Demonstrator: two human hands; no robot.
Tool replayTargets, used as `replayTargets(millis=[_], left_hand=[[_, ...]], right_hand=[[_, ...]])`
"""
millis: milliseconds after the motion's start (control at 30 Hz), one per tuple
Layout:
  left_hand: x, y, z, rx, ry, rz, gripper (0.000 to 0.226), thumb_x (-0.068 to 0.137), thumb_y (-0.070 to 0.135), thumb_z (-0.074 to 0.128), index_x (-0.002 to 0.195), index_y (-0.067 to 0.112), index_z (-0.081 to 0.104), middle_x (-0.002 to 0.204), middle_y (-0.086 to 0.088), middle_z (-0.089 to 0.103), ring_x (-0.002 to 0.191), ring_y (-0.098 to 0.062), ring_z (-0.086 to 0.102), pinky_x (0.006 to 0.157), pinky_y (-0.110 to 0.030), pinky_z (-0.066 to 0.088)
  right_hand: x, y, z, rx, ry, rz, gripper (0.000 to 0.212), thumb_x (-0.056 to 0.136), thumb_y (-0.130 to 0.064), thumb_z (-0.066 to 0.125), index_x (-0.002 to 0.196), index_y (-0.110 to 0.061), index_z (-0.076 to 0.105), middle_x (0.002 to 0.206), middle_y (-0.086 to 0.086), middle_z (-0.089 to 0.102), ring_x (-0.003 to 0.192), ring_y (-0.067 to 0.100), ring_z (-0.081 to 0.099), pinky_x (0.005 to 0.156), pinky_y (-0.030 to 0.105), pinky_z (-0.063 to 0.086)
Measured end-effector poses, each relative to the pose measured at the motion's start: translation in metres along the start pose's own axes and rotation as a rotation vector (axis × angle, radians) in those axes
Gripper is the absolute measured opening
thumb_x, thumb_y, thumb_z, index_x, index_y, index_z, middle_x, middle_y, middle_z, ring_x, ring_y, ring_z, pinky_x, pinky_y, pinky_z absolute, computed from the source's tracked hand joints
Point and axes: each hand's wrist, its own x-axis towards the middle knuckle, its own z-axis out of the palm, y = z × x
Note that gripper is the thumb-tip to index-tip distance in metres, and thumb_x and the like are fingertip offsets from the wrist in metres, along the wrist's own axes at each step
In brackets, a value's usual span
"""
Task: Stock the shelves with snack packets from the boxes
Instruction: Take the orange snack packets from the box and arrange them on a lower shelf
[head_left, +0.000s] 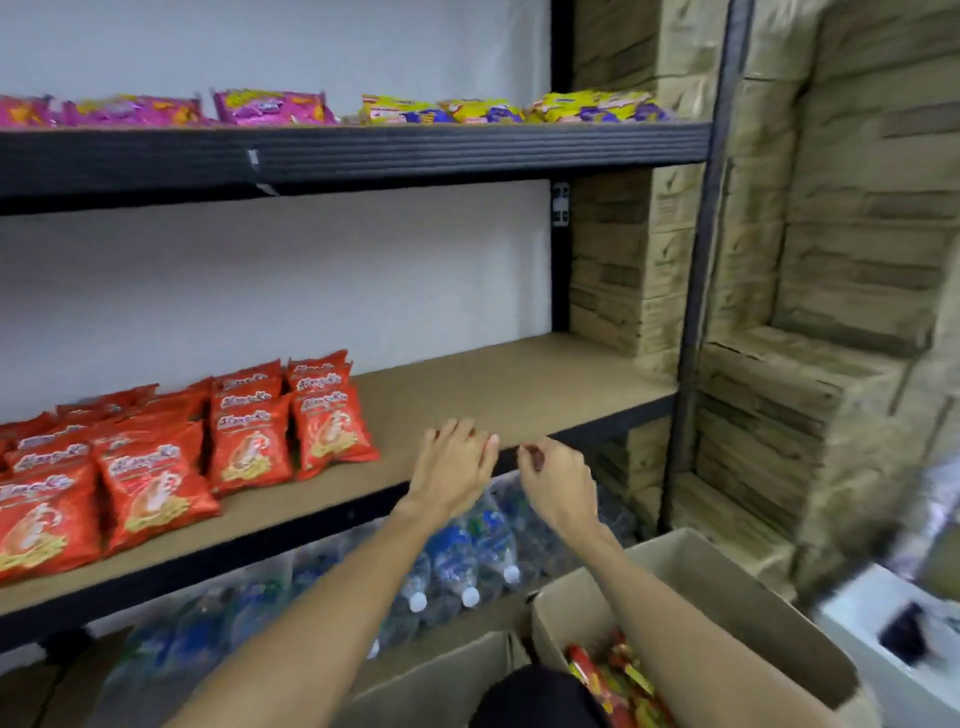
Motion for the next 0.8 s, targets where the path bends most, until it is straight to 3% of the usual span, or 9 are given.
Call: replayTargets(millis=[167, 300, 467, 667, 733, 800], left_hand=[[0.019, 0.087, 0.058, -0.161, -0.23, 0.146, 0.038, 0.106, 0.039, 0.027, 0.115, 0.015, 0.055, 0.116, -0.007, 0.061, 0.111, -0.029, 0.054, 0.089, -0.046, 0.043], [0.019, 0.146, 0.11, -0.253, -0.39, 0.255, 0.035, 0.106, 0.04, 0.028, 0.117, 0.016, 0.052, 0.12, -0.009, 0.061, 0.114, -0.031, 0.053, 0.089, -0.047, 0.042], [0.013, 0.188, 0.17, -0.278, -0.548, 0.285, 0.036, 0.106, 0.041, 0.03, 0.121, 0.016, 0.051, 0.125, -0.009, 0.06, 0.119, -0.032, 0.052, 0.095, -0.047, 0.041], [0.0, 0.211, 0.231, -0.374, -0.831, 0.262, 0.045, 0.107, 0.043, 0.028, 0.124, 0.009, 0.051, 0.133, -0.019, 0.056, 0.122, -0.036, 0.053, 0.095, -0.042, 0.041], [-0.013, 0.217, 0.253, -0.355, -0.92, 0.215, 0.048, 0.105, 0.05, 0.024, 0.128, 0.015, 0.049, 0.136, -0.017, 0.056, 0.124, -0.035, 0.053, 0.097, -0.043, 0.041], [-0.031, 0.219, 0.273, -0.365, -1.003, 0.17, 0.051, 0.104, 0.054, 0.023, 0.132, 0.019, 0.047, 0.137, -0.015, 0.056, 0.124, -0.035, 0.054, 0.097, -0.043, 0.043]], right_hand=[[-0.007, 0.092, -0.038, -0.009, 0.012, 0.101, 0.016, 0.098, -0.035, 0.054, 0.099, -0.029, 0.069, 0.089, -0.005, 0.072, 0.082, 0.019, 0.067, 0.068, 0.033, 0.054], [-0.022, 0.172, -0.059, -0.025, 0.019, 0.253, 0.018, 0.095, -0.036, 0.053, 0.097, -0.031, 0.07, 0.089, -0.007, 0.071, 0.081, 0.017, 0.065, 0.071, 0.03, 0.049], [-0.038, 0.246, -0.055, -0.058, -0.009, 0.465, 0.032, 0.089, -0.047, 0.046, 0.083, -0.023, 0.067, 0.079, -0.002, 0.07, 0.077, 0.025, 0.067, 0.071, 0.037, 0.056], [-0.064, 0.307, -0.039, -0.056, -0.156, 0.569, 0.023, 0.09, -0.037, 0.058, 0.103, -0.022, 0.07, 0.101, 0.002, 0.072, 0.096, 0.027, 0.067, 0.083, 0.04, 0.055], [-0.073, 0.329, -0.029, -0.11, -0.282, 0.619, 0.04, 0.091, -0.04, 0.064, 0.124, -0.017, 0.063, 0.12, 0.01, 0.066, 0.114, 0.03, 0.06, 0.096, 0.04, 0.05], [-0.083, 0.346, -0.019, -0.158, -0.372, 0.688, 0.052, 0.091, -0.042, 0.067, 0.132, -0.012, 0.056, 0.128, 0.016, 0.057, 0.12, 0.033, 0.054, 0.1, 0.037, 0.045]])
